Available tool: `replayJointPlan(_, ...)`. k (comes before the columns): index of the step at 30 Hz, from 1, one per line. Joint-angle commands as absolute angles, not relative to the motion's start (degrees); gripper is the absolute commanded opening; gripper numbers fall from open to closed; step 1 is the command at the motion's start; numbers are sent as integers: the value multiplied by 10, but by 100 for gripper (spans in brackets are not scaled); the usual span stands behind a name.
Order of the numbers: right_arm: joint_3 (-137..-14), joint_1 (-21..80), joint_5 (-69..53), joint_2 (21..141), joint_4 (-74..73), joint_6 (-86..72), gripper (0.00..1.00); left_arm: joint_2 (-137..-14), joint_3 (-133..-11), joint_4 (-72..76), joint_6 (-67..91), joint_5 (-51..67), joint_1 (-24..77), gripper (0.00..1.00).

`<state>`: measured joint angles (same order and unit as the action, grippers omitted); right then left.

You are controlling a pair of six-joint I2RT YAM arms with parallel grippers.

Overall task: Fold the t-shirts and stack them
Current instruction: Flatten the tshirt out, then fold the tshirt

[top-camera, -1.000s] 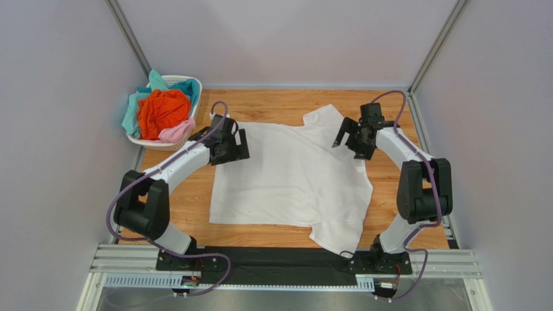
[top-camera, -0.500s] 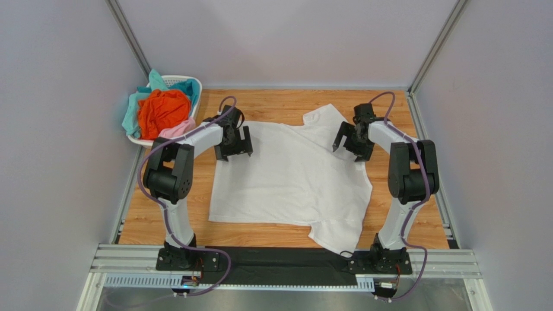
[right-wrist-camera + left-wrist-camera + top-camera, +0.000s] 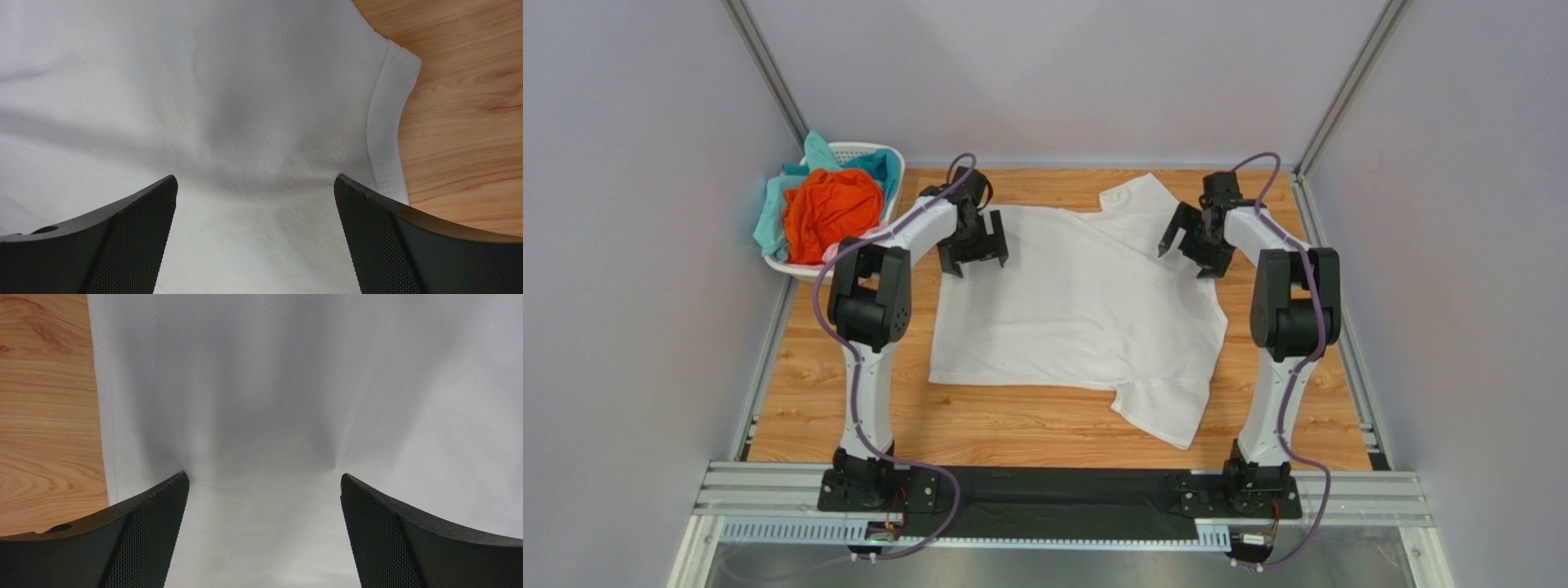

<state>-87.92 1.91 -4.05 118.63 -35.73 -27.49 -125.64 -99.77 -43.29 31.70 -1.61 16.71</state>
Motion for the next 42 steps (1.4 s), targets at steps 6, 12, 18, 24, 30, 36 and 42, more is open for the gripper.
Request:
replayJointPlan(6, -912, 18, -45, 1105, -371, -236, 100, -1160, -1011, -461, 301, -4, 162, 100)
replayJointPlan(12, -722, 29, 21, 884, -312, -270, 100, -949, -809, -424, 345, -24, 162, 100)
replayJointPlan(18, -547, 26, 32, 683, -300, -316, 100, -698, -526, -409, 429, -6, 163, 100)
replayJointPlan(24, -486, 22, -11, 603, -304, -329, 100, -524, -318, -415, 486, 20, 163, 100)
replayJointPlan(30, -467, 23, -65, 607, -301, -308, 97, -511, -280, -391, 509, -19, 163, 94)
replayJointPlan(36, -451, 22, -104, 620, -295, -307, 95, -586, -298, -350, 516, -56, 162, 86)
replayJointPlan(42, -446, 22, -102, 617, -299, -309, 95, -682, -326, -314, 512, -49, 160, 59)
